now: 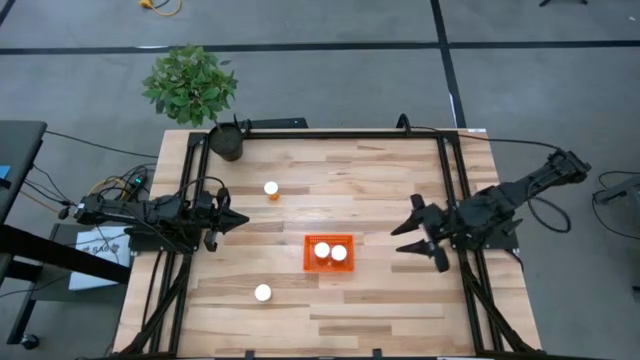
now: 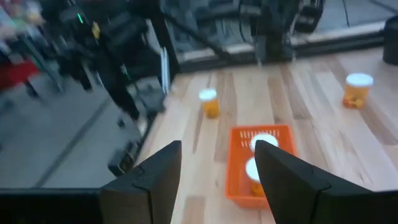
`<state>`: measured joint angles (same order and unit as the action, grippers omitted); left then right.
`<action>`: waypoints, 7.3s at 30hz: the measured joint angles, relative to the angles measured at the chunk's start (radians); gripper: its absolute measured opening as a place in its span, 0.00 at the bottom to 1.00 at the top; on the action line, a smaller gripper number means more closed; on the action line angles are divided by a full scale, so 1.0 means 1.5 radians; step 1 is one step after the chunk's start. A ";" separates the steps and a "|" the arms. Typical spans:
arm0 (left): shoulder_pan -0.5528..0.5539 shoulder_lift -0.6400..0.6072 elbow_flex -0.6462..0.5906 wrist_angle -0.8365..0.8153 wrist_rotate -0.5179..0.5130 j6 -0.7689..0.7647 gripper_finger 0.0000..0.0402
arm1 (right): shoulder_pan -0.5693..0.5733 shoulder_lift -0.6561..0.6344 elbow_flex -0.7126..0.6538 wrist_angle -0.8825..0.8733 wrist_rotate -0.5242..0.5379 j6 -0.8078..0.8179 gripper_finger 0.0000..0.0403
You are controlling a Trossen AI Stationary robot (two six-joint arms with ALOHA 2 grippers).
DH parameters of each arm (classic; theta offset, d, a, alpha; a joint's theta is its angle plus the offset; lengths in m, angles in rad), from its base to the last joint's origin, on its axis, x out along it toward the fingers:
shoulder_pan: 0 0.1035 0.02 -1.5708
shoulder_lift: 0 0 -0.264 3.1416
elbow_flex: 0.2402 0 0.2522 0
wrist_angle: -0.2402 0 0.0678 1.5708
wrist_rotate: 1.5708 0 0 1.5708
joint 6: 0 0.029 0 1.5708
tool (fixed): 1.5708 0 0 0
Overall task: Pick and place pill bottles into a basket
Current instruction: Put the orange pill bottle into the orange bin
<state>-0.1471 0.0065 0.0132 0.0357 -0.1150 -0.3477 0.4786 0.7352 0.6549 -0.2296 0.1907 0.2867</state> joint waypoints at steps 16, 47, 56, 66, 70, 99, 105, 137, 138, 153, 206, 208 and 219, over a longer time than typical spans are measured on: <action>0.000 0.000 0.000 0.000 0.000 0.000 0.00 | 0.004 -0.160 -0.213 0.267 -0.006 0.038 0.47; 0.000 0.000 0.000 0.000 0.000 0.000 0.00 | 0.002 -0.261 -0.429 0.527 -0.005 0.119 0.45; 0.000 0.000 0.000 0.000 0.000 0.000 0.00 | 0.003 -0.265 -0.431 0.478 -0.005 0.122 0.44; 0.000 0.000 0.000 0.000 0.000 0.000 0.00 | 0.003 -0.265 -0.432 0.316 -0.006 0.141 0.43; 0.000 0.000 0.000 0.000 0.000 0.000 0.00 | 0.003 -0.265 -0.432 0.247 -0.007 0.145 0.42; 0.000 0.000 0.000 0.000 0.000 0.000 0.00 | 0.003 -0.145 -0.433 0.178 -0.024 0.082 0.42; 0.000 0.000 0.000 0.000 0.000 0.000 0.00 | 0.003 -0.135 -0.433 0.178 -0.023 0.082 0.42; 0.000 0.000 0.000 0.002 -0.003 0.006 0.00 | 0.003 -0.135 -0.433 0.178 -0.022 0.082 0.42; 0.000 0.000 0.000 0.003 -0.009 0.013 0.00 | 0.002 -0.135 -0.433 0.178 -0.022 0.082 0.42; 0.000 0.000 0.000 0.013 -0.038 -0.230 0.00 | 0.003 -0.135 -0.433 0.178 -0.022 0.082 0.42; 0.001 0.181 0.351 -0.241 -0.330 0.150 0.30 | 0.003 -0.136 -0.434 0.178 -0.022 0.082 0.42; 0.002 0.212 0.369 -0.237 -0.327 0.149 0.30 | 0.002 -0.136 -0.434 0.178 -0.022 0.083 0.42; 0.056 0.352 0.379 -0.327 -0.285 0.041 0.30 | 0.003 -0.136 -0.433 0.178 -0.022 0.082 0.42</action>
<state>-0.0630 0.5341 0.5823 -0.4554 -0.5425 -0.2861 0.4824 0.5316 0.0047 0.0380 0.1570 0.4103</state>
